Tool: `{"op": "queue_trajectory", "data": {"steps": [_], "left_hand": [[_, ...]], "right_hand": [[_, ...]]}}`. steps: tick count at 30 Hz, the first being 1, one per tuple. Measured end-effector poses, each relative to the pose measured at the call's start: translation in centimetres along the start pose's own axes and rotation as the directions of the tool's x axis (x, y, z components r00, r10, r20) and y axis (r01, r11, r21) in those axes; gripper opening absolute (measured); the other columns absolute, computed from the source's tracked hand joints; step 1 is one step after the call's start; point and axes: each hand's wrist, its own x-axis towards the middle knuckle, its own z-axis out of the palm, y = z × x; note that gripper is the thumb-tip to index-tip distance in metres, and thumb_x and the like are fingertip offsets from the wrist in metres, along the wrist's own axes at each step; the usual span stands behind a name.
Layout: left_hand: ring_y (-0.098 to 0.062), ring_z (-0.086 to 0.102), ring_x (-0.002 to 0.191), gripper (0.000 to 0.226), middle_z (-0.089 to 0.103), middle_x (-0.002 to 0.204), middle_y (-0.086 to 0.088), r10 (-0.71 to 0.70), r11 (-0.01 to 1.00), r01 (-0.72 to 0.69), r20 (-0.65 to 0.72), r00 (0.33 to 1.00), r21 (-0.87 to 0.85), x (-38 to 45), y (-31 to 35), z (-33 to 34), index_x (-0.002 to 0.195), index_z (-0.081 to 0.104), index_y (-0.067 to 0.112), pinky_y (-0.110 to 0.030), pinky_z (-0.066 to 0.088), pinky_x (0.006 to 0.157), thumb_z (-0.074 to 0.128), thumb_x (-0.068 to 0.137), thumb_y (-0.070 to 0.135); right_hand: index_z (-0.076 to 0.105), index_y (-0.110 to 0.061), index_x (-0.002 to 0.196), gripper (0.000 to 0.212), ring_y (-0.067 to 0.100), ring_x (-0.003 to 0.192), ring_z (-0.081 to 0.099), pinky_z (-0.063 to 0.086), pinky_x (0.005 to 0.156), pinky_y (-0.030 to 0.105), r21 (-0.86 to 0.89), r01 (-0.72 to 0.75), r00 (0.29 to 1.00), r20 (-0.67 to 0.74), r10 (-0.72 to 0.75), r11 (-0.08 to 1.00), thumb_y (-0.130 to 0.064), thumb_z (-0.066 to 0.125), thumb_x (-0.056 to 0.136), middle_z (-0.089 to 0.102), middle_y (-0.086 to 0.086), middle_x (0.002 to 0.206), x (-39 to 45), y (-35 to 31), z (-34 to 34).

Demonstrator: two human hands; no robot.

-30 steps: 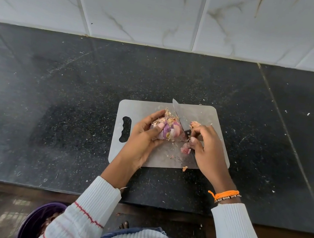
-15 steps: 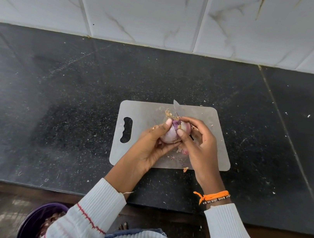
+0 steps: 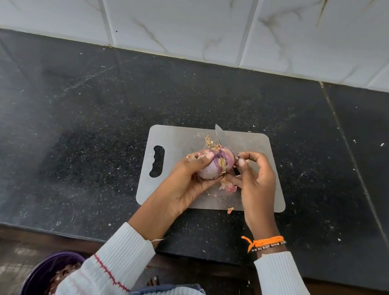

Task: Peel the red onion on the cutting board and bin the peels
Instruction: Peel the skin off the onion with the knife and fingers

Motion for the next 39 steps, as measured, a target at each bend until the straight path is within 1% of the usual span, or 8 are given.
{"op": "queue_trajectory", "data": {"steps": [4, 9, 12, 20, 25, 29, 34, 39], "left_hand": [[-0.022, 0.067, 0.089, 0.026, 0.068, 0.097, -0.015, 0.017, 0.999, -0.015, -0.063, 0.998, 0.037, 0.1, -0.2, -0.4, 0.111, 0.055, 0.000, -0.032, 0.056, 0.078, 0.057, 0.085, 0.007], [-0.019, 0.067, 0.086, 0.035, 0.063, 0.102, -0.013, 0.104, 0.987, -0.092, -0.086, 0.991, 0.129, -0.2, -0.3, -0.2, 0.106, 0.055, 0.004, -0.033, 0.056, 0.077, 0.061, 0.076, -0.013], [-0.022, 0.065, 0.090, 0.042, 0.062, 0.103, -0.013, 0.159, 0.973, -0.138, -0.104, 0.982, 0.186, -0.1, -0.6, -0.1, 0.106, 0.055, 0.004, -0.030, 0.059, 0.071, 0.064, 0.071, -0.017], [-0.029, 0.060, 0.109, 0.072, 0.060, 0.118, -0.016, 0.229, 0.911, -0.179, -0.097, 0.968, 0.371, -0.5, -0.9, 0.1, 0.114, 0.056, 0.005, -0.041, 0.052, 0.091, 0.080, 0.047, 0.005], [-0.029, 0.062, 0.105, 0.060, 0.060, 0.117, -0.017, 0.210, 0.931, -0.165, -0.108, 0.972, 0.325, -0.5, -0.9, 0.5, 0.111, 0.057, 0.006, -0.031, 0.058, 0.077, 0.077, 0.055, -0.002], [-0.019, 0.067, 0.085, 0.042, 0.062, 0.104, -0.012, 0.182, 0.960, -0.148, -0.125, 0.975, 0.238, -0.6, -0.9, 0.9, 0.107, 0.057, 0.006, -0.021, 0.055, 0.059, 0.066, 0.071, -0.013], [-0.015, 0.068, 0.078, 0.041, 0.064, 0.098, -0.010, 0.187, 0.963, -0.154, -0.137, 0.973, 0.220, -0.6, -0.8, 1.0, 0.108, 0.056, 0.006, -0.020, 0.054, 0.057, 0.065, 0.074, -0.015], [-0.017, 0.067, 0.081, 0.041, 0.063, 0.101, -0.011, 0.172, 0.969, -0.135, -0.172, 0.970, 0.208, -0.6, -0.8, 0.9, 0.113, 0.055, 0.005, -0.022, 0.056, 0.058, 0.065, 0.076, -0.011]], "right_hand": [[0.064, -0.026, 0.090, 0.026, 0.016, 0.095, 0.065, 0.058, 0.077, 0.034, -0.072, -0.013, 1.000, -0.016, 0.012, 0.997, -0.007, 0.047, 0.094, 0.065, 0.004, 0.103, 0.1, -0.6, 0.0], [0.067, -0.019, 0.090, 0.006, 0.011, 0.082, 0.068, 0.059, 0.071, 0.038, -0.191, 0.007, 0.999, -0.034, -0.014, 0.982, -0.020, 0.062, 0.087, 0.069, -0.004, 0.087, -0.5, -1.6, 0.6], [0.066, -0.019, 0.082, 0.002, 0.003, 0.074, 0.067, 0.058, 0.064, 0.026, -0.229, 0.036, 0.997, -0.061, -0.051, 0.973, -0.019, 0.068, 0.082, 0.067, -0.011, 0.078, -0.6, -2.1, 0.4], [0.066, -0.012, 0.077, 0.006, -0.022, 0.069, 0.055, 0.042, 0.056, -0.001, -0.302, 0.074, 0.992, -0.077, -0.101, 0.950, -0.011, 0.071, 0.078, 0.056, -0.020, 0.069, -0.6, -2.4, 0.0], [0.068, -0.009, 0.078, 0.005, -0.012, 0.066, 0.060, 0.048, 0.059, 0.005, -0.325, 0.087, 0.988, -0.096, -0.124, 0.942, -0.004, 0.069, 0.078, 0.061, -0.012, 0.070, -0.3, -1.5, -0.6], [0.068, -0.007, 0.084, 0.011, 0.011, 0.075, 0.068, 0.059, 0.068, 0.029, -0.163, -0.027, 0.990, -0.143, 0.003, 0.986, -0.016, 0.063, 0.086, 0.069, 0.001, 0.078, -0.2, -0.8, -0.7], [0.062, -0.008, 0.082, 0.019, -0.001, 0.068, 0.061, 0.051, 0.059, 0.014, -0.204, -0.017, 0.997, -0.078, 0.001, 0.979, -0.027, 0.067, 0.083, 0.065, -0.003, 0.078, -0.5, -1.4, 0.1], [0.060, -0.006, 0.084, 0.008, 0.003, 0.075, 0.055, 0.052, 0.068, 0.022, -0.320, 0.045, 0.995, -0.071, -0.071, 0.946, -0.013, 0.059, 0.088, 0.060, 0.006, 0.092, -0.2, -0.9, 0.2]]}}
